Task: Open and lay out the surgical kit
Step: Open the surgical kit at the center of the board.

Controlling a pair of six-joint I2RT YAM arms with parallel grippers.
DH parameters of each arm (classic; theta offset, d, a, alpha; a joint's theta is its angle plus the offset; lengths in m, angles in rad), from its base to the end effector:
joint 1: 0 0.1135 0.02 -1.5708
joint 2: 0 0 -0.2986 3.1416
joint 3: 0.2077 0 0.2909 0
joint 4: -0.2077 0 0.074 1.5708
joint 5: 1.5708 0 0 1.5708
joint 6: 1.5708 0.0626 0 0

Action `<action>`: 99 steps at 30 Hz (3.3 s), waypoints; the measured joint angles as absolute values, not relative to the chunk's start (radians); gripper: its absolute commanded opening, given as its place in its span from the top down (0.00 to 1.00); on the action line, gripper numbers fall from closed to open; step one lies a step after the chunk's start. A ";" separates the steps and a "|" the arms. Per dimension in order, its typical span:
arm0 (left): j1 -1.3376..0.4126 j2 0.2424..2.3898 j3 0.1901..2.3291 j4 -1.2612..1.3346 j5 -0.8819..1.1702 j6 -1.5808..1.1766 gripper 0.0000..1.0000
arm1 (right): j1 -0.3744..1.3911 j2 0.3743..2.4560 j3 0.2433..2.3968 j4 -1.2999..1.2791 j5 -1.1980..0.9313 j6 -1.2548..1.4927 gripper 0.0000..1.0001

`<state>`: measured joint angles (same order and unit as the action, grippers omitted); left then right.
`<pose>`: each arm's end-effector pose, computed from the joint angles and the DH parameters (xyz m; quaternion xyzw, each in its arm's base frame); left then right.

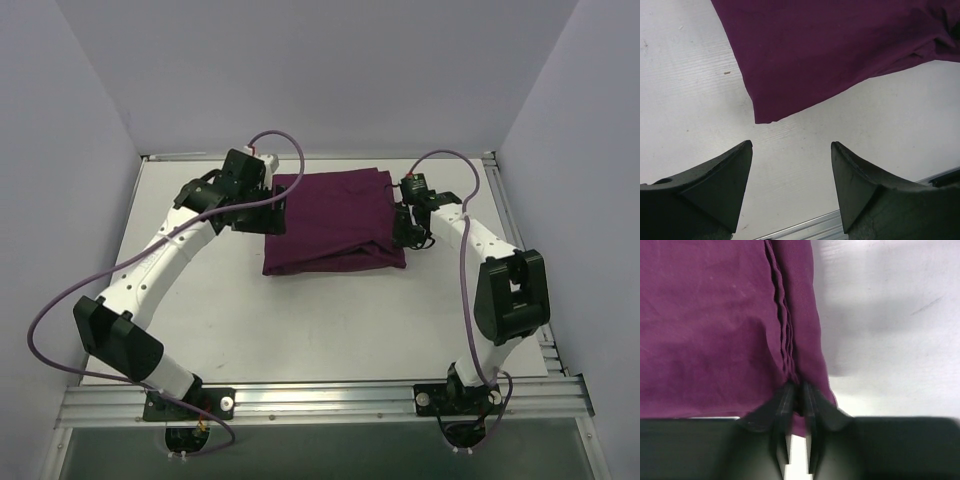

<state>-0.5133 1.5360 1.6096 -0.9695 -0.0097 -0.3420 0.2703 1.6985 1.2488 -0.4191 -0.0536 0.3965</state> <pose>0.3265 -0.1833 0.3860 0.0791 0.9403 -0.1331 0.3032 0.4121 0.1177 0.2357 0.0500 0.9374 0.1363 0.3166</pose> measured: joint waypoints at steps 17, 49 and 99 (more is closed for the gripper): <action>-0.822 1.623 1.590 -0.589 -0.014 -0.274 0.04 | 0.258 1.565 1.363 -0.460 -0.311 0.572 1.00; -0.847 1.913 1.756 -0.518 -0.336 -0.147 0.98 | 0.187 1.512 1.444 -0.487 -0.442 0.705 0.25; 0.014 1.411 1.239 -0.906 -0.153 -0.388 0.05 | 0.766 2.183 1.853 -0.365 -0.187 0.342 0.49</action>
